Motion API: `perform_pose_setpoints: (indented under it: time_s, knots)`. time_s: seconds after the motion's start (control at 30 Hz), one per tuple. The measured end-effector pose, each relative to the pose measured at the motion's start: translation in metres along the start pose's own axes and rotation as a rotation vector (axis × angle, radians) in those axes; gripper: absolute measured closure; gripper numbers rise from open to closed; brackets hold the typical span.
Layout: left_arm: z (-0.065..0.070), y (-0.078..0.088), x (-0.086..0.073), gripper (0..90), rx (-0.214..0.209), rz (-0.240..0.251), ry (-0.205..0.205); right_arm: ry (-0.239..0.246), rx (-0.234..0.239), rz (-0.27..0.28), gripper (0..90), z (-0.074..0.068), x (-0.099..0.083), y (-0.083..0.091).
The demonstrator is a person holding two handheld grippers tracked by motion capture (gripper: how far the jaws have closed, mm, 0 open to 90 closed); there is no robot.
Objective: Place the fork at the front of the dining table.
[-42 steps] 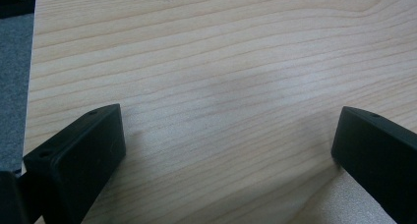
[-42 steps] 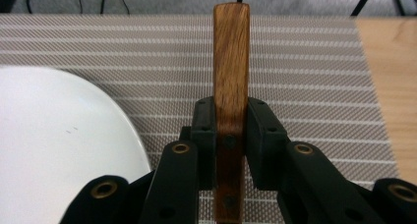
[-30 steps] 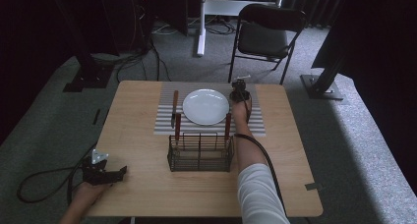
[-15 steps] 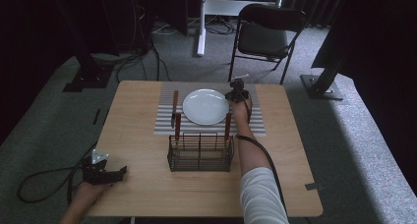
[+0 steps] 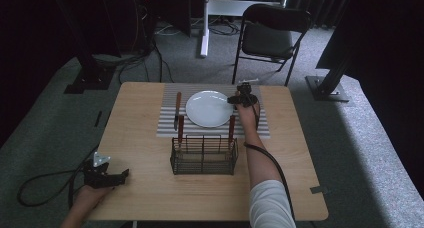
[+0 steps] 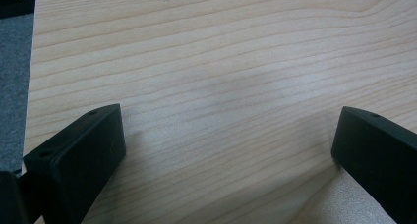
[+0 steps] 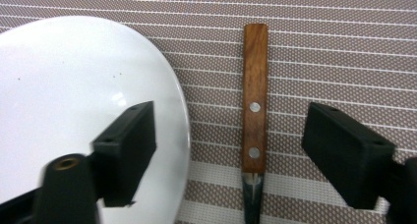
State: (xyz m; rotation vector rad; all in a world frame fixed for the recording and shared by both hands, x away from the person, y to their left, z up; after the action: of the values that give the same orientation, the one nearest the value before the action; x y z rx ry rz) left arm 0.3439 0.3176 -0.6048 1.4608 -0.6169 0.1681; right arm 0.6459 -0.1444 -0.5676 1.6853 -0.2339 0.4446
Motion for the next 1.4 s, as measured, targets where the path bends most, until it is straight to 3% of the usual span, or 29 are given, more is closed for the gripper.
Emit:
perform_pose_setpoints:
  time_s: [0.23,0.97,1.4]
  knots:
    - [0.0,0.0,0.0,0.0,0.0,0.0,0.0,0.028,0.0,0.02,17.8,0.004,-0.012,0.006]
    - [0.0,0.0,0.0,0.0,0.0,0.0,0.0,0.023,0.023,0.108,18.0,0.018,-0.069,0.05]
    - [0.0,0.0,0.0,0.0,0.0,-0.001,0.0,0.058,0.007,0.146,18.0,0.019,-0.106,0.059]
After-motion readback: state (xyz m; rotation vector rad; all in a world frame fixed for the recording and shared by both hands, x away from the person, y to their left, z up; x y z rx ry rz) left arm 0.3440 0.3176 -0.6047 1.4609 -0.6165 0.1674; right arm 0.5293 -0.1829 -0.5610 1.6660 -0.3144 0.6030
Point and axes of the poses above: each handheld gripper's, and its own axes: y roughly backward along the jaws, x roughly out of its top, z roughly to its right, the point moved 8 cm from there along -y, roughly forward along the jaws, and after that the axes turned 14 degrees about -z, right-handed, at the moved point
